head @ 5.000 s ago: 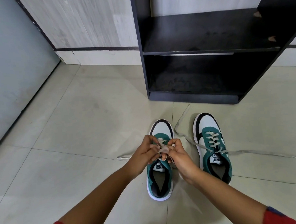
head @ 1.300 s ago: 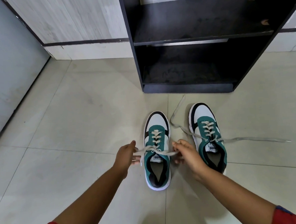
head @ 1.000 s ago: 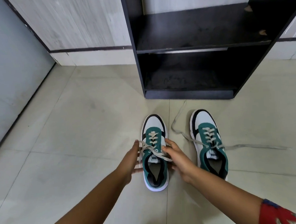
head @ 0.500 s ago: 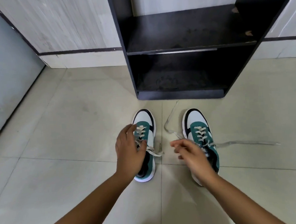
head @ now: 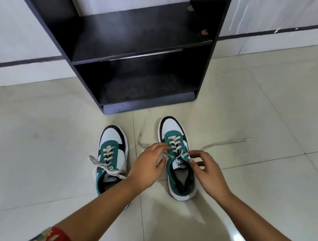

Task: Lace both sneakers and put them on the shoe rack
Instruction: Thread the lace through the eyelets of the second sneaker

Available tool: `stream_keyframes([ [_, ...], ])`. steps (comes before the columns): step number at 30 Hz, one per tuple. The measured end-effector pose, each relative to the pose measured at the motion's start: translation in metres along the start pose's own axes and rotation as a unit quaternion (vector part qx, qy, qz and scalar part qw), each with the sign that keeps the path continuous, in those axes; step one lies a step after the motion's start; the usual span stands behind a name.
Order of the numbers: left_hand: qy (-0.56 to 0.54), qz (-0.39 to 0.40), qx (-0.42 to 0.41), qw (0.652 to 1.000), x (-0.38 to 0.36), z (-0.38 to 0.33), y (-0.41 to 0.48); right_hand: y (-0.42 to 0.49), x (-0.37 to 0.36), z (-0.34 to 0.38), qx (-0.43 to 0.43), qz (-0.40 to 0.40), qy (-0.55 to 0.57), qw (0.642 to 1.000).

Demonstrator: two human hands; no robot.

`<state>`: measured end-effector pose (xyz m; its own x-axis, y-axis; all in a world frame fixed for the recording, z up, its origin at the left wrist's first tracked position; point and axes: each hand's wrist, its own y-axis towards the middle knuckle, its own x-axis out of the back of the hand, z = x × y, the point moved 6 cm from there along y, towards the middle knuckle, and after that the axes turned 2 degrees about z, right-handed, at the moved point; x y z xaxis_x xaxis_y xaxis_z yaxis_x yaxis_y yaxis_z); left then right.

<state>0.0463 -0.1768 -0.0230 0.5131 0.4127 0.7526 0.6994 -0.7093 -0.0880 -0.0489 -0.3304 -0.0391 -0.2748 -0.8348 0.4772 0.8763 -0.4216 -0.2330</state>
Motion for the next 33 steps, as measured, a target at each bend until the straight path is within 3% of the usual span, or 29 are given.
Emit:
stream_keyframes([
  [7, 0.043, -0.066, -0.003, 0.997, 0.003, -0.001, -0.001, 0.017, 0.006, 0.016, 0.125, 0.012, -0.190, 0.974],
  [12, -0.005, -0.044, 0.023, 0.999, 0.011, 0.000, 0.002, 0.023, 0.008, 0.023, 0.089, 0.045, -0.170, 0.980],
  [14, 0.033, -0.026, 0.010, 0.999, 0.008, -0.003, 0.006, 0.025, 0.002, 0.023, 0.072, 0.057, -0.199, 0.976],
  [16, 0.048, -0.003, 0.028, 0.998, 0.002, -0.005, 0.007, 0.027, -0.006, 0.019, 0.018, 0.087, -0.120, 0.989],
  [18, -0.059, -0.008, 0.105, 0.993, -0.005, 0.001, 0.004, 0.028, -0.011, 0.011, -0.057, 0.088, 0.056, 0.993],
  [20, -0.171, -0.059, 0.167, 0.969, -0.006, 0.011, 0.003, 0.031, -0.010, 0.002, -0.106, 0.048, 0.157, 0.981],
  [26, -0.314, -0.104, 0.232, 0.915, -0.011, 0.036, 0.000, 0.035, -0.009, -0.015, -0.131, 0.033, 0.203, 0.970],
  [33, -0.335, -0.106, 0.245, 0.904, -0.016, 0.054, -0.011, 0.033, -0.010, -0.032, -0.137, 0.051, 0.183, 0.972],
])
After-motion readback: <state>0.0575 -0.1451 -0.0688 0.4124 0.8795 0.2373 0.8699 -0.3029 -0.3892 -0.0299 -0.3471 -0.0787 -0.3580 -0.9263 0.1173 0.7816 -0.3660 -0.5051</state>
